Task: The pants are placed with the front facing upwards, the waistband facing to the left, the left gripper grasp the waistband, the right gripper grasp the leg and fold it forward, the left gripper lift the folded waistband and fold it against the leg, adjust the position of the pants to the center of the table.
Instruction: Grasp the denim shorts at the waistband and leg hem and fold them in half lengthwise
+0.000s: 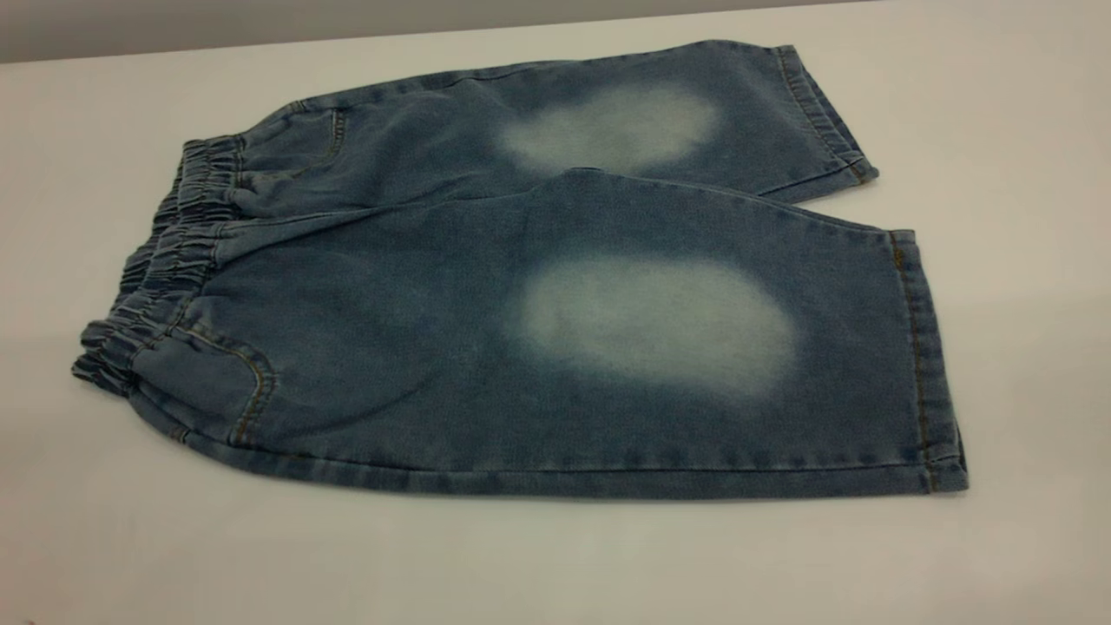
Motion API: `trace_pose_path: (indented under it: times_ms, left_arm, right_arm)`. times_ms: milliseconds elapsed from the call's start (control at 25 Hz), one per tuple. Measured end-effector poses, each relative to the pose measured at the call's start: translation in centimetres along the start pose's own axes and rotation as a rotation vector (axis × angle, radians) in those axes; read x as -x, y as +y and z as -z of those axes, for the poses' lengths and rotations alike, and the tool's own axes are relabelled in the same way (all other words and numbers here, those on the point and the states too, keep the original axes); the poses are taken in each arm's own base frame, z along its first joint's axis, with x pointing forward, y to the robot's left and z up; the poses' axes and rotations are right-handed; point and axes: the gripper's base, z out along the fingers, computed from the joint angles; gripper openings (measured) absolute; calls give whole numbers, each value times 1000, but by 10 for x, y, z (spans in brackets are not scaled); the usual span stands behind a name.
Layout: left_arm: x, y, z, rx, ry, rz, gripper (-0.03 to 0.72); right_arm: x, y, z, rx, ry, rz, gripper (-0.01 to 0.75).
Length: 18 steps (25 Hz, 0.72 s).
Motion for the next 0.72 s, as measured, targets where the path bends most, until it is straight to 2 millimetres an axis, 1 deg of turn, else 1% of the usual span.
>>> trace_pose_path:
  times_ms: [160,440,600,720]
  left_arm:
    - [0,0,0,0,0,0,506]
    - [0,0,0,3,-1,-4,506]
    - [14,-1,6,3,-50,-69,506]
    - [28,-3,3,7,4,-57,506]
  right_arm:
    - [0,3,0,36,-3,-20,372]
    - [2,4,0,47,-17,-27,372]
    - [5,9,0,103,-35,-63,372]
    - [15,10,-10,137,-23,-111,372]
